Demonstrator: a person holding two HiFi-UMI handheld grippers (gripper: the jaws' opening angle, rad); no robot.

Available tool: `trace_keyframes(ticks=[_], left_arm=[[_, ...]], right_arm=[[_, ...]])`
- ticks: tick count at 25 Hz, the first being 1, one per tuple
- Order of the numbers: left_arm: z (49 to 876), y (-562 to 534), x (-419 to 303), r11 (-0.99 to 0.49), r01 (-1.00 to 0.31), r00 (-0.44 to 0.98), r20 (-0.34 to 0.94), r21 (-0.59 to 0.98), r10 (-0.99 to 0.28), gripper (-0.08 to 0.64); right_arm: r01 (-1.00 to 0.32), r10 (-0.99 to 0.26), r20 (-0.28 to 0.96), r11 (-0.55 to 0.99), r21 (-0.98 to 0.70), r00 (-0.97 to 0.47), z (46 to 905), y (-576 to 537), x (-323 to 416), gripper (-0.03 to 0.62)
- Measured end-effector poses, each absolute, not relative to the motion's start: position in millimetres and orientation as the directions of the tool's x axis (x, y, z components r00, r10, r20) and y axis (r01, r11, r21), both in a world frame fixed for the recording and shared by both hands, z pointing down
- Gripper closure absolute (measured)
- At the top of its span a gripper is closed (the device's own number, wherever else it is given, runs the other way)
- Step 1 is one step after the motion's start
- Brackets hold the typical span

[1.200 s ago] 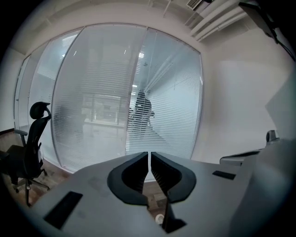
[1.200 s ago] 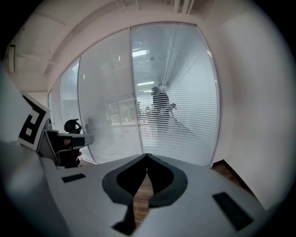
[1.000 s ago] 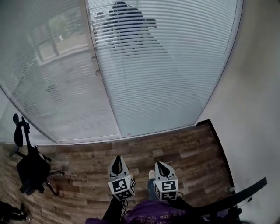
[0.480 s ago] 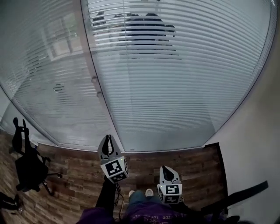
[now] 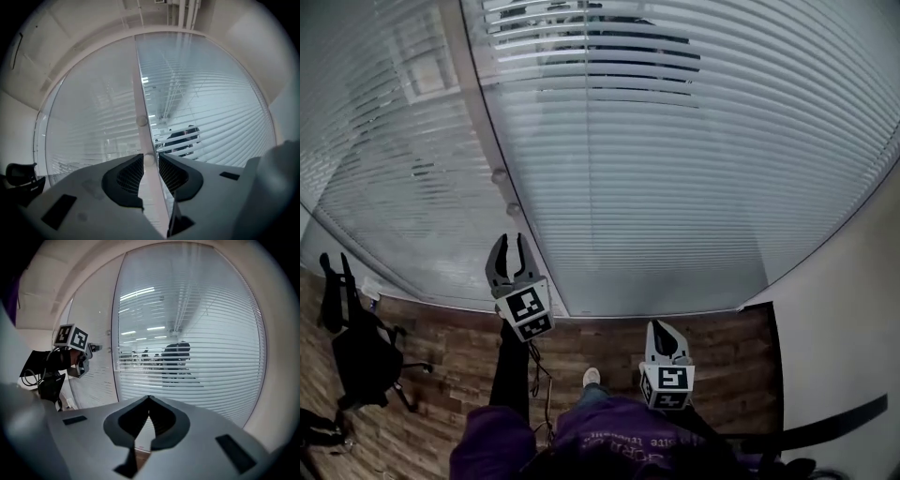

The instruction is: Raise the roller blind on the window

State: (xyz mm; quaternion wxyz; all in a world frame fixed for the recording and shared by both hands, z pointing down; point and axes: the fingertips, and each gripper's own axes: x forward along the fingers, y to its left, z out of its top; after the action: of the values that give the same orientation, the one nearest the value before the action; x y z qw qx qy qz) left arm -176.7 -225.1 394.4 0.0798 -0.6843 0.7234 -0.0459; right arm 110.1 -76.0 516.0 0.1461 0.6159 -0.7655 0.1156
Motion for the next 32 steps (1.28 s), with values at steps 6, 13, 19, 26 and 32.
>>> trace_keyframes(ticks=[6,13,19,26,32], left_arm=[[425.4,-268.0,-190.8,-0.032,-0.951,-0.005,0.117,-0.307,-0.993,0.472],[422.7,-289.9,-191.7,-0.089,-0.986,0.070,0.134,-0.138,-0.989,0.472],[421.9,-296.6,-194.0,-0.058,-0.986,0.033,0.159,-0.154,-0.987,0.472],[421.5,-296.4,-192.6,0.001,-0.831,-0.085,0.126,-0.556,-0.988,0.457],[419.4,-307.0,-190.9,0.032,-0.768,-0.113,0.085,-0.640,-0.990,0.445]], right_arm=[[-0.974,-0.906,0.369,0.226,0.005,-0.209,514.5,-114.6,86.3,0.594],[-0.972,-0.897,0.380,0.237,-0.013,-0.224,522.6,-133.6,62.5,0.594],[-0.970,-0.893,0.387,0.244,-0.009,-0.229,524.7,-141.2,67.1,0.594],[-0.970,-0.893,0.390,0.242,-0.007,-0.226,516.8,-152.2,86.3,0.594],[-0.970,-0.885,0.410,0.244,0.002,-0.222,522.3,-152.6,95.5,0.594]])
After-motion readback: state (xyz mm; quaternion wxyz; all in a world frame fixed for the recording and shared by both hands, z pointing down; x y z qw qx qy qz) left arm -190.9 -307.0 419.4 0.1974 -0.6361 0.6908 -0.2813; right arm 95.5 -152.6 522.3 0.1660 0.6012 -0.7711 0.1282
